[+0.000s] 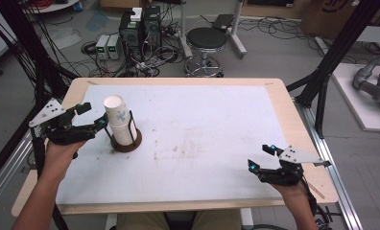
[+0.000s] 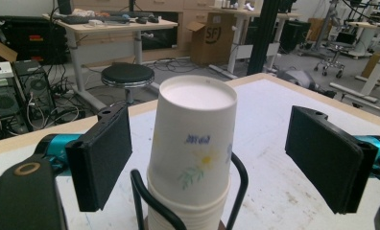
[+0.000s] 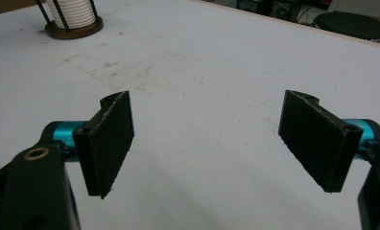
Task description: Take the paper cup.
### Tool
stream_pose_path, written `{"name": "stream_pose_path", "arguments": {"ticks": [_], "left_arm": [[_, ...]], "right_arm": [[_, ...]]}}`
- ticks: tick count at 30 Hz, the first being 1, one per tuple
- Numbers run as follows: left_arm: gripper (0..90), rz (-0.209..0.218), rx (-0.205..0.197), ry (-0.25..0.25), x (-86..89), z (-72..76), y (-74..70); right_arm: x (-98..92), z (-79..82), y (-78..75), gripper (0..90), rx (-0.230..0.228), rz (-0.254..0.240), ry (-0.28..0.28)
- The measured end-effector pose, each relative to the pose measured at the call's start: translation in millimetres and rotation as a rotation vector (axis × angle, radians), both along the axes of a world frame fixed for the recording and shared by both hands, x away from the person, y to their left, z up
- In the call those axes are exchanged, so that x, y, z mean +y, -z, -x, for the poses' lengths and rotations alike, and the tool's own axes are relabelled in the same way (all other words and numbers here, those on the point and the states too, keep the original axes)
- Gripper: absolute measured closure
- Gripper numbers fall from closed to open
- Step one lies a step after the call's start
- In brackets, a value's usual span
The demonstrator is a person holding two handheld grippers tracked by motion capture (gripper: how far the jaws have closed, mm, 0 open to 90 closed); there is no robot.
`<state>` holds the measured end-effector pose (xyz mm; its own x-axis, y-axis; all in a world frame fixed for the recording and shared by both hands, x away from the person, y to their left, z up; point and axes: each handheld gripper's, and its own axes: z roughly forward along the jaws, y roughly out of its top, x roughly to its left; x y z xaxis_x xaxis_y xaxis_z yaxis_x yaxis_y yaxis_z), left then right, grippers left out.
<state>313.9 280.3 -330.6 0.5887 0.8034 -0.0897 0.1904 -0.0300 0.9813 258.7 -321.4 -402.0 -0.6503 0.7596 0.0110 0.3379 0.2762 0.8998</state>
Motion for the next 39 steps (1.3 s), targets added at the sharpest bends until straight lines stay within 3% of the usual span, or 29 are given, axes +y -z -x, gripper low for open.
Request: {"name": "stream_pose_path", "arguments": {"ticks": [10,19,24,29,39], "left_arm": [[16.2,-0.047,0.031,0.004,-10.4,-24.6,-12.0],[16.8,-0.089,0.077,0.021,-24.8,-40.7,-5.0],[21.7,-0.092,0.09,0.03,-27.3,-44.9,-1.9],[32.4,-0.115,0.082,0.045,-29.3,-45.9,-0.6],[34.3,-0.117,0.058,0.048,-29.1,-44.2,-8.0]], "right_arm": [[2.2,-2.0,1.0,20.0,0.005,0.002,-0.01],[1.3,-1.9,1.4,20.0,0.006,0.0,-0.007],[1.0,-1.5,1.2,20.0,0.011,-0.001,-0.003],[0.6,-1.6,1.3,20.0,0.011,0.0,-0.004],[1.0,-1.7,1.2,20.0,0.009,0.002,-0.005]]}}
